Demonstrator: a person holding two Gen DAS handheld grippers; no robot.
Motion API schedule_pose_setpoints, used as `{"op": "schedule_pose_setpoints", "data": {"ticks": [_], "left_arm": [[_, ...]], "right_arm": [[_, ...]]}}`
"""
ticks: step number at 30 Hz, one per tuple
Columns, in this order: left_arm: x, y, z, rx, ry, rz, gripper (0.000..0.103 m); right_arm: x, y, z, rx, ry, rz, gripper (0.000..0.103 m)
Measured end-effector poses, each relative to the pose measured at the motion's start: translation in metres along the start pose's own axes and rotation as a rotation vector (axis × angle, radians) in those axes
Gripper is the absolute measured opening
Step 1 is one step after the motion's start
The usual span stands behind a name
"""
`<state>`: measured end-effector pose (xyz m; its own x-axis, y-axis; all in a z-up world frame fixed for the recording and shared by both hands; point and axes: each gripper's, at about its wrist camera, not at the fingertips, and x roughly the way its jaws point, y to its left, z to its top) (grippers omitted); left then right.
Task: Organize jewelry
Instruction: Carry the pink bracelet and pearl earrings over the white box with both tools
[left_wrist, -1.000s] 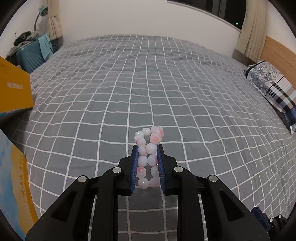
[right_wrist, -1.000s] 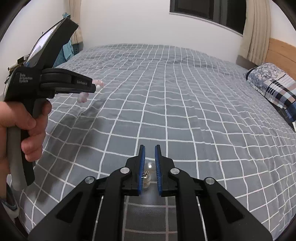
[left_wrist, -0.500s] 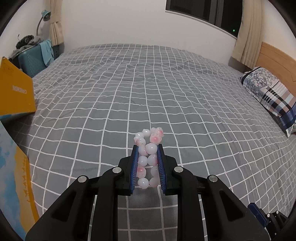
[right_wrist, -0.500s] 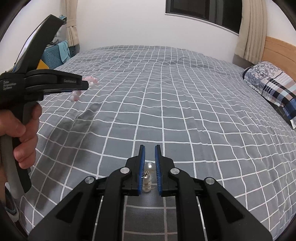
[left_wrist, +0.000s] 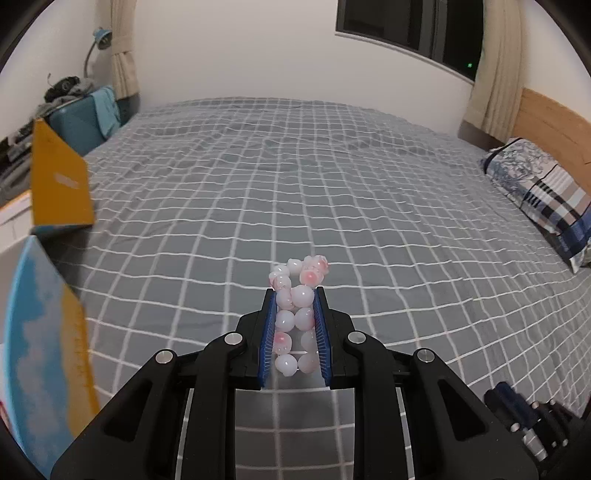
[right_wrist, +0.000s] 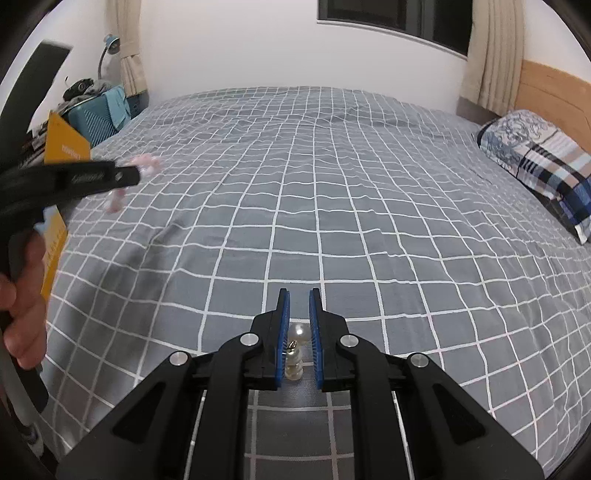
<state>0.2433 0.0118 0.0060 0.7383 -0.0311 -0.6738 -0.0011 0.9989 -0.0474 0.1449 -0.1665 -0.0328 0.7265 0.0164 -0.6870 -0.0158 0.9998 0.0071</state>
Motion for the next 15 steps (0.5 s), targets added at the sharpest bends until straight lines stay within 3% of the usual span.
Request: {"op": "schedule_pose_setpoints", "data": {"ticks": [7,15], "left_arm": [[-0.037,0.023,0.005,-0.013,-0.002,0.033,0.020],[-0.102,0.075,0.007,-0.071,0.002,0.084,0.020]], "right_arm": [[-0.020,0.005,0.020,0.042,0.005,-0.001,0.010],[-0.062,0.052,0.045,0.012,-0.015,0.040,0.010]]}}
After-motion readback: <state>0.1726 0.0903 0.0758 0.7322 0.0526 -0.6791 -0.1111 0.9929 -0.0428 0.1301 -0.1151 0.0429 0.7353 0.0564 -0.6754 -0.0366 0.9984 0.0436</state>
